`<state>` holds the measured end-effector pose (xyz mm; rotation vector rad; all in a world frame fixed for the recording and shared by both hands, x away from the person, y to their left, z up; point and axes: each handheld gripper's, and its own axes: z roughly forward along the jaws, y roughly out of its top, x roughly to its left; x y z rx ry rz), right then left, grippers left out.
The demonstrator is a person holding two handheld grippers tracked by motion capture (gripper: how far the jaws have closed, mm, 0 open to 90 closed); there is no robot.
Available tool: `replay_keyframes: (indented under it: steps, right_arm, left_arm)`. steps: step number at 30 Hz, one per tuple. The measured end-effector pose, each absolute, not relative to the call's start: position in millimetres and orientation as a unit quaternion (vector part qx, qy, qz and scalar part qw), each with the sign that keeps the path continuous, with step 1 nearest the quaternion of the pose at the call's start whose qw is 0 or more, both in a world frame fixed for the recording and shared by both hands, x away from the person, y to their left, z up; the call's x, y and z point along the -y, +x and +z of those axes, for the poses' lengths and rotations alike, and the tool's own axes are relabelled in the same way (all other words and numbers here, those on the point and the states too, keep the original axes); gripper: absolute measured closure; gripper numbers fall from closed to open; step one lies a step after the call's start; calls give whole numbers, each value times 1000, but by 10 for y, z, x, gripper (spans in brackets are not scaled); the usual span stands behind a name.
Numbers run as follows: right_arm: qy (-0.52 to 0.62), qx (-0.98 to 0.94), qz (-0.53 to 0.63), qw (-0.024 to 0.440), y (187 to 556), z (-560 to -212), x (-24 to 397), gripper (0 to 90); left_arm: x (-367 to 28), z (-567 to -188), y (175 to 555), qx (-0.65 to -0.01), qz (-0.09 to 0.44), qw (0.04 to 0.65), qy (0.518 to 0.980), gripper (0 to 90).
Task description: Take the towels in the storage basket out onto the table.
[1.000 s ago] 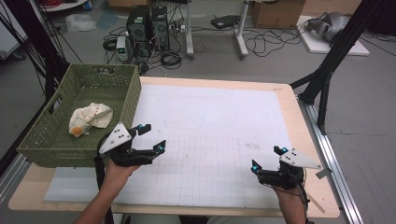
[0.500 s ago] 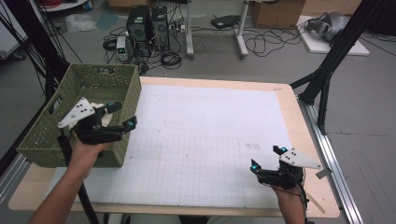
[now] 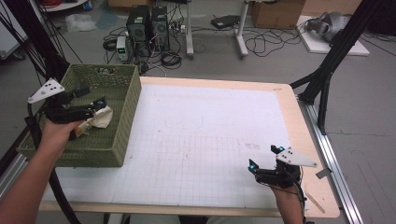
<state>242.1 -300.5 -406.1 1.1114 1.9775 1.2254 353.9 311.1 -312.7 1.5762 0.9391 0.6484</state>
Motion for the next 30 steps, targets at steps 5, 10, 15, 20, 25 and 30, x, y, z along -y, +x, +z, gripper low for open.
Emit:
replay_keyframes:
  steps: [5,10,15,20,25,30]
  right_arm:
    - [411,-741,452,279,2421,-4066,2982,52]
    - [413,-743,448,278,2435,-4082,2989,52]
    - [413,-744,445,280,2436,-4089,2990,52]
    - [414,-747,441,277,2436,-4098,2980,52]
    - [416,-747,440,274,2440,-4105,2979,52]
    - [414,-749,440,271,2445,-4111,2970,52]
  left_arm:
    - [-3358,-3333,3796,-457,276,508,676,178]
    - [-3456,-3472,3940,-480,269,478,684,178]
    - [-3497,-3593,4044,-502,265,433,700,182]
    - [-3567,-3781,4121,-543,267,355,713,186]
    - [-3590,-3865,4165,-572,256,297,721,190]
    - [-3616,-3945,4189,-593,248,255,723,204]
